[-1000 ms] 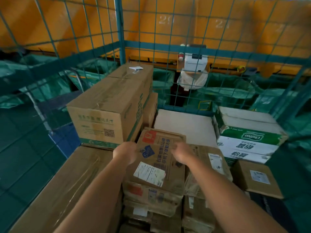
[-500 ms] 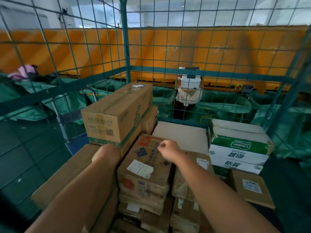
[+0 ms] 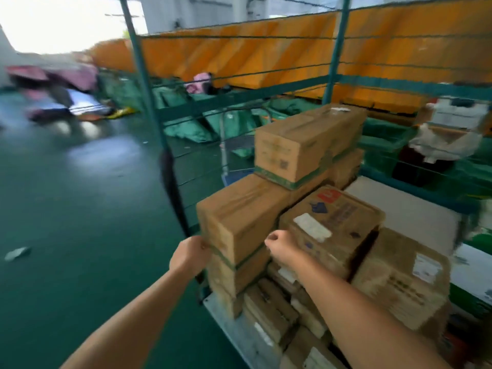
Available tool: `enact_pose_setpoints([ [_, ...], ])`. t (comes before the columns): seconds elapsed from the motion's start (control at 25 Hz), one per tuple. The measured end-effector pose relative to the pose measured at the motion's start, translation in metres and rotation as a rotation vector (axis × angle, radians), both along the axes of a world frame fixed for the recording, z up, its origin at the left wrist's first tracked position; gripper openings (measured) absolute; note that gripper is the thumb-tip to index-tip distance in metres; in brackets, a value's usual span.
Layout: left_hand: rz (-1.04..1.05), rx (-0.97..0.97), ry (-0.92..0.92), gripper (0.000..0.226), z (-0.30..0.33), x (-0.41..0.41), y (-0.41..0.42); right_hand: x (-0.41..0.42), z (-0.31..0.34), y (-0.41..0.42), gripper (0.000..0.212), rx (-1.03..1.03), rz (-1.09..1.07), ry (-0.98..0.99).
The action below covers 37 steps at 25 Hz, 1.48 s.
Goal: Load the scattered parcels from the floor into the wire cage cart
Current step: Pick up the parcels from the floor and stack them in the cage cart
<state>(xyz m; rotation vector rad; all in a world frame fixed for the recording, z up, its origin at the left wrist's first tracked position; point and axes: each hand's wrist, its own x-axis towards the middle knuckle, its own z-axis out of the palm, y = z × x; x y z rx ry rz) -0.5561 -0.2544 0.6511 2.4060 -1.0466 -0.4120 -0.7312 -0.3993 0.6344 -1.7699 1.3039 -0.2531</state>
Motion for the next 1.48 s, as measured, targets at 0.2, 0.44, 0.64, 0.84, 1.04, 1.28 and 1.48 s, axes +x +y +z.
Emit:
enact_pose_setpoints([
  [0.2, 0.266, 0.078, 0.045, 0.019, -0.025, 0.069, 0.129, 0.11, -0.022, 0.082, 0.014, -0.025, 0.257, 0.046],
  [0.44, 0.567, 0.106, 0.136, 0.012, -0.057, 0.133, 0.312, 0.241, -0.059, 0.228, 0.007, -0.017, 0.531, 0.158],
  [0.64, 0.829, 0.118, 0.204, 0.024, -0.085, 0.167, 0.453, 0.321, -0.074, 0.366, 0.015, 0.007, 0.741, 0.185],
  [0.84, 1.024, 0.124, 0.3, 0.023, -0.115, 0.178, 0.555, 0.373, -0.094, 0.468, 0.015, 0.015, 0.949, 0.253],
  [1.04, 1.17, 0.166, 0.38, 0.019, -0.13, 0.196, 0.615, 0.434, -0.118, 0.536, 0.019, 0.01, 1.134, 0.296],
  [1.28, 1.44, 0.217, 0.463, 0.022, -0.127, 0.211, 0.673, 0.508, -0.137, 0.626, 0.017, 0.078, 1.391, 0.329],
  [1.48, 1.554, 0.213, 0.477, 0.015, -0.128, 0.201, 0.732, 0.537, -0.142, 0.715, 0.017, 0.067, 1.551, 0.358],
])
